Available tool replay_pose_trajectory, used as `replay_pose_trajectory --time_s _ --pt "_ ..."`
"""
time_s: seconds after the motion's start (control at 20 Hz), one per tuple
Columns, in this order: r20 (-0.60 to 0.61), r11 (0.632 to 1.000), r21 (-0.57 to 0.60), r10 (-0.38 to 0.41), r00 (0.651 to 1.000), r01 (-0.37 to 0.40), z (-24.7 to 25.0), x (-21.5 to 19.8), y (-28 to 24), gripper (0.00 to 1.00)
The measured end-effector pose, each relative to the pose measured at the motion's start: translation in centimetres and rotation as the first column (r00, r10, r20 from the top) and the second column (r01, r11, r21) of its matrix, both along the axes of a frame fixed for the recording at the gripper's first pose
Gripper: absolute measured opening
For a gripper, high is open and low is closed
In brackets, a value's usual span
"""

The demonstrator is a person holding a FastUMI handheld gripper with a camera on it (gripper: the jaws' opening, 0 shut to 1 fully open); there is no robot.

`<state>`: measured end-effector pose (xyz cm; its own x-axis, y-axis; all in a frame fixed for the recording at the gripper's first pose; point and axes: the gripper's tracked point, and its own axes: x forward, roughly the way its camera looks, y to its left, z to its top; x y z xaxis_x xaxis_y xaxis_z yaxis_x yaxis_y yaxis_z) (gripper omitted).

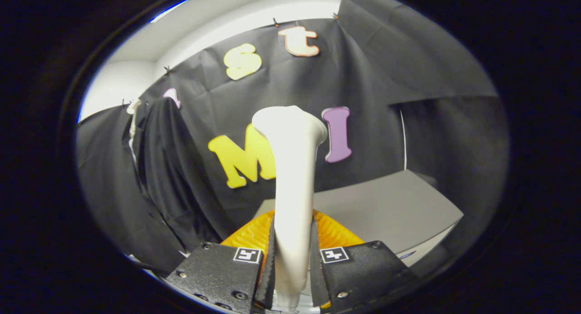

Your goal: Iron the clothes twice with a garment steamer, once on the left side and once on the right side.

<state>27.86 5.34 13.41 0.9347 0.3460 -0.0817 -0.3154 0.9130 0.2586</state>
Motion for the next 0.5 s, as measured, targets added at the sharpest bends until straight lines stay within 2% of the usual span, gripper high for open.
replay_pose_trajectory --time_s 0.25,0.5 --pt "0.145 0.998 0.020 0.048 0.988 -0.051 7.1 -6.2 7.2 0.34" --pt "0.213 0.994 0.013 0.106 0.971 -0.111 11.2 -10.1 15.3 0.34"
